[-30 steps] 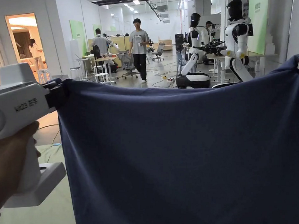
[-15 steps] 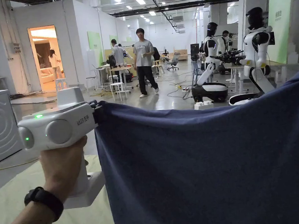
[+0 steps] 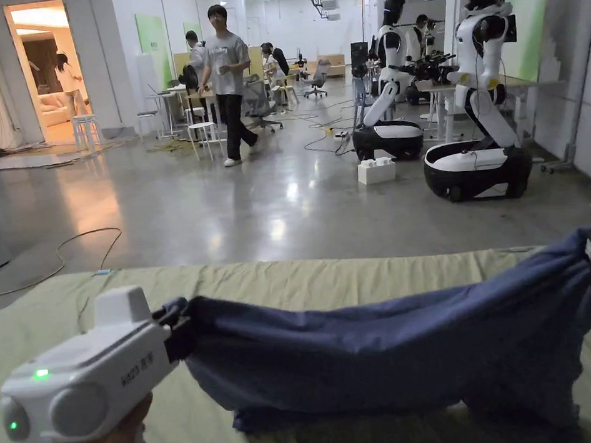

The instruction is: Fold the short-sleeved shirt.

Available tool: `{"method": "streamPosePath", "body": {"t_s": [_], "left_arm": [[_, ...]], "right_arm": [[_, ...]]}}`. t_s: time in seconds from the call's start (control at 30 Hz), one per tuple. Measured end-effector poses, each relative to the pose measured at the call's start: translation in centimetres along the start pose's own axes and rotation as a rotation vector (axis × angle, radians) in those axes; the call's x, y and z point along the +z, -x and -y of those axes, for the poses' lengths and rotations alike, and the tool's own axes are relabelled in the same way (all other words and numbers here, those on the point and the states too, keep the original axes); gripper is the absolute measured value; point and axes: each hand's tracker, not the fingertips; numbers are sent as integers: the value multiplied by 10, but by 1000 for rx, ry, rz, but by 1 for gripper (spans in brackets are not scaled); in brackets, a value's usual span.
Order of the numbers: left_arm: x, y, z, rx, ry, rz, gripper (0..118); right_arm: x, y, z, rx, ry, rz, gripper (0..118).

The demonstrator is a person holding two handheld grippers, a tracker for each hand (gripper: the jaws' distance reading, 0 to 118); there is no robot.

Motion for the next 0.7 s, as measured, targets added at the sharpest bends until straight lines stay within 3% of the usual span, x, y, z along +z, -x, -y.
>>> {"method": "streamPosePath", "body": {"t_s": [0.07, 0.1, 0.13, 0.3, 0.4, 0.7], "left_arm": [[25, 3, 41, 49, 40, 17, 5], [36, 5, 56, 59, 53, 31, 5], [54, 3, 83, 52, 60, 27, 5], [120, 4, 168, 64, 238, 32, 5], [154, 8, 214, 129, 300, 19, 5], [205, 22, 247, 138, 371, -40, 5]], "right_arm": [[33, -8, 42, -85, 83, -23, 7], [52, -8, 57, -66, 58, -10, 7], [71, -11, 79, -111, 129, -3, 7], [151, -22, 162, -187, 260, 8, 7], [196, -23, 202, -186, 339, 19, 7], [258, -38, 260, -237, 481, 49, 7]]}}
